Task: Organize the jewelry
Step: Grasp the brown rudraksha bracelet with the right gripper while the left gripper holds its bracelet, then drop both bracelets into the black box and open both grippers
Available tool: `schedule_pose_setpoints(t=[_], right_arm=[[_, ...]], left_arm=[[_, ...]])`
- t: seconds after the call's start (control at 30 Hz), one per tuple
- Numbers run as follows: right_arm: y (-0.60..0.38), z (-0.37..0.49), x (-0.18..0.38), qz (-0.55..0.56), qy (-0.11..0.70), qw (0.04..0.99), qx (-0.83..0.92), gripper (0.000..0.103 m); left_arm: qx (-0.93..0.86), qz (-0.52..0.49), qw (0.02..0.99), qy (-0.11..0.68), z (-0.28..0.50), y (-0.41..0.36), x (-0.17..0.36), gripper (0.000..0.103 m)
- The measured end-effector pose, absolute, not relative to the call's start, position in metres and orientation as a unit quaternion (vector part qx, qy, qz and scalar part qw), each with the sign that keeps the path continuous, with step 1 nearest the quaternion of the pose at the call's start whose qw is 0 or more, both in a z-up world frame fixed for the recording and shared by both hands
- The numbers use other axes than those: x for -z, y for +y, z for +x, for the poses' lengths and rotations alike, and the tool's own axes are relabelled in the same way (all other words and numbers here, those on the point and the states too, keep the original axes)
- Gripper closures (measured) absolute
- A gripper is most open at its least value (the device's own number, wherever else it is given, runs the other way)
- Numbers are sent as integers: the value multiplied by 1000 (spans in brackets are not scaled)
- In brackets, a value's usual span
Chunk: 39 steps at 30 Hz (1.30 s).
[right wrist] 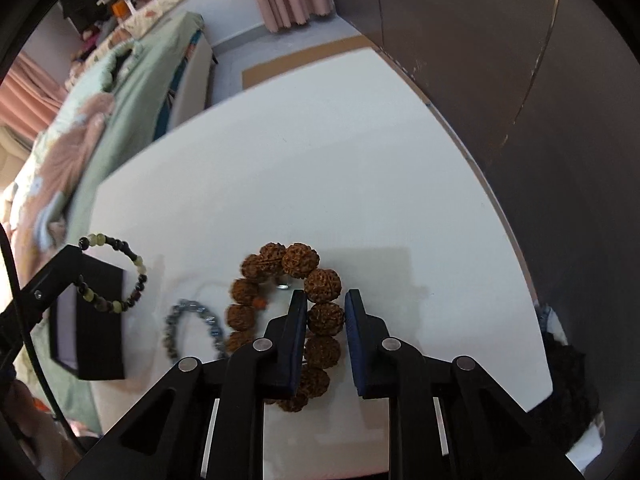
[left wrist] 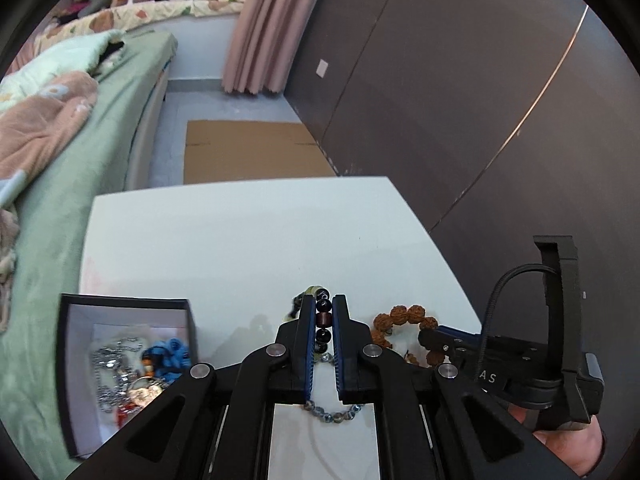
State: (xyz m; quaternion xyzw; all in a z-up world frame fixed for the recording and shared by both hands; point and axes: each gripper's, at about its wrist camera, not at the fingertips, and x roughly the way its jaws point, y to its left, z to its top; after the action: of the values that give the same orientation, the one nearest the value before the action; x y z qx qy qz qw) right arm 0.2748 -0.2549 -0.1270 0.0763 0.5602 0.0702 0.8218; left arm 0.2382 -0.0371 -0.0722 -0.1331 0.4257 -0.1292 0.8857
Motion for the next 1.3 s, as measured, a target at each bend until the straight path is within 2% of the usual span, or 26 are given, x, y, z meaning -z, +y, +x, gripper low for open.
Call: schedule_pose_setpoints(t=[0.53,1.1,1.13,1.17,1.2,1.23,1.27,1.3], right_arm=[[-219,239,67,133,487,854,-128,83],[-153,210,32,152,425,867,-210,83],[-149,210,32,152,423,868,-213,82],[-145,210,31,154,420,868,-217,83],[-143,209,30,155,417,868,-222,83],[-140,208,29,156,413,868,-226,83],[-139,208,28,158,410,869,-229,83],[-137,208,27,161,405,869,-234,82]], left_arm=[[102,-155,913,364,191,11,15,95],[46,-183,922,339,156,65,5,93],[45,-190,918,344,158,68,7,91],[42,-198,915,348,159,71,8,80],[38,-202,915,348,159,73,9,60],[29,-206,916,344,157,77,8,48],[21,-211,919,333,154,81,5,31],[15,-214,922,323,151,84,1,24]])
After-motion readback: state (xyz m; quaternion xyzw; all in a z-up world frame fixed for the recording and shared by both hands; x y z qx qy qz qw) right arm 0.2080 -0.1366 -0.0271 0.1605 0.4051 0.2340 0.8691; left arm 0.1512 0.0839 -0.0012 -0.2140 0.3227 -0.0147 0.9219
